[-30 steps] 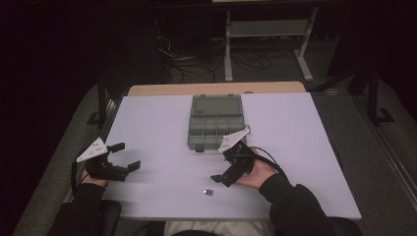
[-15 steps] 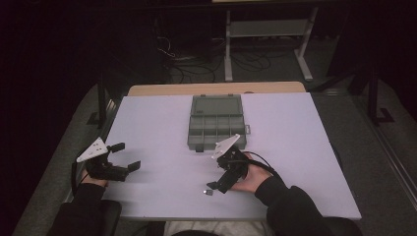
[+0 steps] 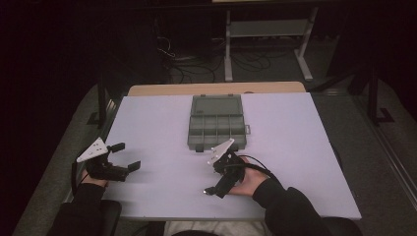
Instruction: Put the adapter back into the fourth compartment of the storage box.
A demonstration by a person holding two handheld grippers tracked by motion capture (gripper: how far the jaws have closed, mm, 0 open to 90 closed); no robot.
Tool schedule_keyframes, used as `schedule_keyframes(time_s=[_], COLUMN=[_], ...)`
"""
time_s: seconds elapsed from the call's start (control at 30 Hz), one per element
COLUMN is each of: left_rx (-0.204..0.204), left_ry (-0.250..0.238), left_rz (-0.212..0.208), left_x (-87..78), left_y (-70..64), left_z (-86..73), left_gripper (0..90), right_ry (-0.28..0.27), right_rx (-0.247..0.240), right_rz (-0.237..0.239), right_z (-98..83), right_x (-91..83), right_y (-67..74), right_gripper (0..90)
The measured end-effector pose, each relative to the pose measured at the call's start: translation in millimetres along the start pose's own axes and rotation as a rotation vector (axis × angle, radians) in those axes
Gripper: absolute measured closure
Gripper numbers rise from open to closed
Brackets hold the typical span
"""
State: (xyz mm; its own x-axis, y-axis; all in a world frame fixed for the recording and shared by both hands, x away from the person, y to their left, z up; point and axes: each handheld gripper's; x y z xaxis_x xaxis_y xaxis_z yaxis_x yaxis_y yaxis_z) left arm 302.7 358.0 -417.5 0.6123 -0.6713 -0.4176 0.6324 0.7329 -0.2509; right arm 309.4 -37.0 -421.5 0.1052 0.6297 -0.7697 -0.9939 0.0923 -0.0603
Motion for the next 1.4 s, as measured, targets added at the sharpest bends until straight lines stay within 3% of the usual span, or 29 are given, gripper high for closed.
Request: schedule_keyframes(time_s=[0.97,1.17,1.4], left_rx=[-0.003,-0.001,-0.001], left_ry=[-0.003,-0.002,-0.001], left_rz=[0.001,0.001,0.0], left_x=[-0.4,-0.4,-0.2], left_y=[0.0,0.0,0.1], left_z=[0.0,0.0,0.0], left_gripper=[0.0,0.0,0.0], right_ry=[0.053,0.07,0.081], right_rx=[-0.047,-0.05,-0.079], right_rz=[0.045,0.084,0.109], right_z=[2.8,1.7,2.6], right_x=[15.8,16.3,17.4], right_y=[10.6,10.5,13.7], right_gripper=[0.0,13.3,22.0])
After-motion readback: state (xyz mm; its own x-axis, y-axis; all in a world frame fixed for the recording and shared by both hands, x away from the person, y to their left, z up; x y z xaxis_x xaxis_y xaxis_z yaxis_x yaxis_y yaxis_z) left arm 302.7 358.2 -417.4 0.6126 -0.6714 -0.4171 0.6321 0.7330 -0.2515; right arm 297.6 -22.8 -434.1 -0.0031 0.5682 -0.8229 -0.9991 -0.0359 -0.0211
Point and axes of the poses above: each handheld gripper's, and its own axes: x roughly forward along the jaws, z roughly out of its top, y roughly to its left, and after that the axes turned 12 degrees about -x, right-handed
